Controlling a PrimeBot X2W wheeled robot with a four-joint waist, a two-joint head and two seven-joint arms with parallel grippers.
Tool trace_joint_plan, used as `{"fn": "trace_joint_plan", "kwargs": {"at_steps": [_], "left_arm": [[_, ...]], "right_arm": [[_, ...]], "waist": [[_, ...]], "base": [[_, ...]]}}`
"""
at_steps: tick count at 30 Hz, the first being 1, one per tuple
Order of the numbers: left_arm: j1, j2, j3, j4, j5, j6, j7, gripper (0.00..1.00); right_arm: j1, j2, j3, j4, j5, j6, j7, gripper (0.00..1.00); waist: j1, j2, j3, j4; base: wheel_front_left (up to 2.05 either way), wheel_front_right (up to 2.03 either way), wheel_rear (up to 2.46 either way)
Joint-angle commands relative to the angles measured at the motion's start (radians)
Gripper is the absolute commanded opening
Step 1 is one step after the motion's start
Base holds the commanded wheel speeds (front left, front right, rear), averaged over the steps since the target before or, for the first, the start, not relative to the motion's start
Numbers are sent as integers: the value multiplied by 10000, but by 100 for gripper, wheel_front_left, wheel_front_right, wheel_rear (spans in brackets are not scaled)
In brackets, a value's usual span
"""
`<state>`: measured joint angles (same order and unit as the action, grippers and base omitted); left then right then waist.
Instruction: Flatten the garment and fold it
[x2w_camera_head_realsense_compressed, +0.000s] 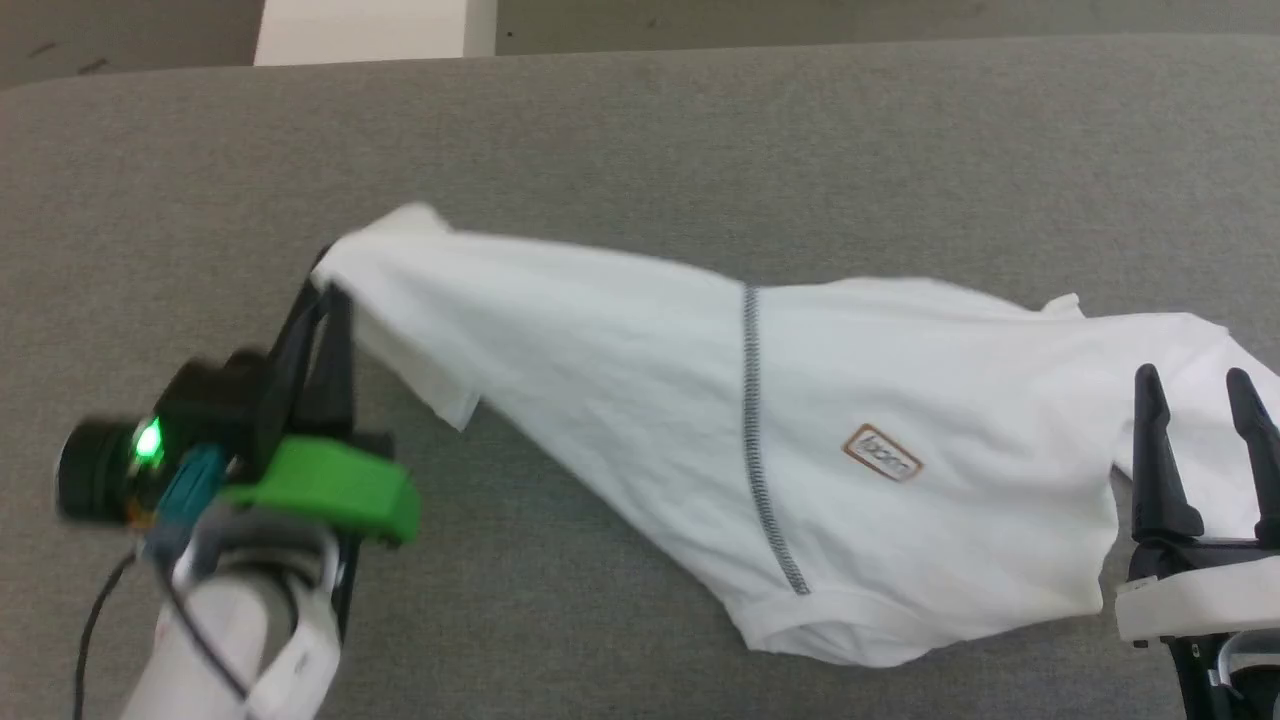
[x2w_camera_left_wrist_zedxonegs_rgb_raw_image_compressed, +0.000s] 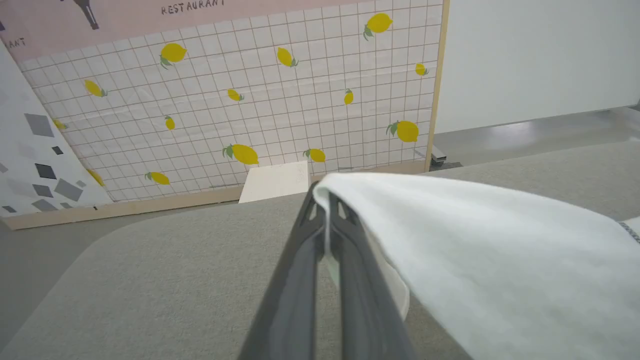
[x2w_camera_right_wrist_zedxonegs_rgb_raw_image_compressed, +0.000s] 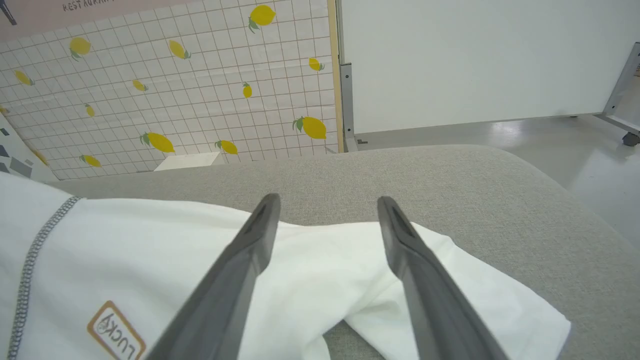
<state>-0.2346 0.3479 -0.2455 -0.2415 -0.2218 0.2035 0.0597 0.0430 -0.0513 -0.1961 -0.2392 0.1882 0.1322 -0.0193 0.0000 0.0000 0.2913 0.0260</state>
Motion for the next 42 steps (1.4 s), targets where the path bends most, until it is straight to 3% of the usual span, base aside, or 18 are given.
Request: {"fn": "trace_joint_plan", "kwargs": {"at_steps": [1,5,8,10,11,12,13,18,24,27,28,37,38,39,42], "left_arm": [[759,-1,257,-350,-94,392,-77,0],[2865,-137,861,-676,-359,1166,-390,0],[3939,-336,655,-259,-649,1123,-519,0],[4297,-555,281,-21,-1055,831,-306,4],[4377,-627,69,29,-1285,612,-112,31],[4393,-748,-81,24,-1612,398,68,85],[4343,-815,-138,-21,-1883,224,191,100],[3624,-669,195,-899,-2633,-378,258,100],[2464,256,1001,-1445,-1865,-249,261,100],[1853,557,887,-742,-1463,-269,594,100],[1232,774,524,356,-1212,-489,1105,100],[34,823,-251,3237,-1314,-964,2942,100],[-25,820,-341,3450,-1381,-1082,3111,86],[-103,796,-392,3579,-1463,-1222,3097,0],[-311,633,-364,3650,-1699,-1436,2780,0]], "right_arm": [[72,10,-19,-13,67,-15,9,100],[136,10,-37,-1,88,-15,23,100],[162,10,-16,27,74,-15,74,100],[160,10,22,47,46,-15,125,100],[160,10,25,53,34,-15,147,100],[159,10,19,56,24,-15,174,100],[159,10,18,56,13,-15,193,100],[139,10,81,45,-23,-15,293,100],[103,10,144,-67,-34,-15,370,100],[2,10,186,-123,-40,-15,407,100],[-109,10,180,-192,-101,-15,462,100],[-338,-47,134,-290,-178,-15,557,100],[-340,-51,133,-288,-178,-15,559,100],[-343,-52,137,-283,-180,-15,558,100],[-348,-48,127,-263,-187,-15,567,100]], "waist": [[0,0,-119,217],[0,0,-102,403],[0,0,-117,551],[0,0,-153,629],[0,0,-177,671],[0,0,-206,717],[0,0,-232,750],[0,0,-304,788],[0,0,88,583],[0,0,404,431],[0,0,726,317],[0,0,1070,101],[0,0,1076,96],[0,0,1080,91],[0,0,1063,108]], "base": [[0,0,0],[0,0,0],[0,0,0],[0,0,0],[0,0,0],[0,0,0],[0,0,0],[0,0,0],[0,0,0],[0,0,0],[0,0,0],[0,0,0],[0,0,0],[0,0,0],[0,0,0]]}}
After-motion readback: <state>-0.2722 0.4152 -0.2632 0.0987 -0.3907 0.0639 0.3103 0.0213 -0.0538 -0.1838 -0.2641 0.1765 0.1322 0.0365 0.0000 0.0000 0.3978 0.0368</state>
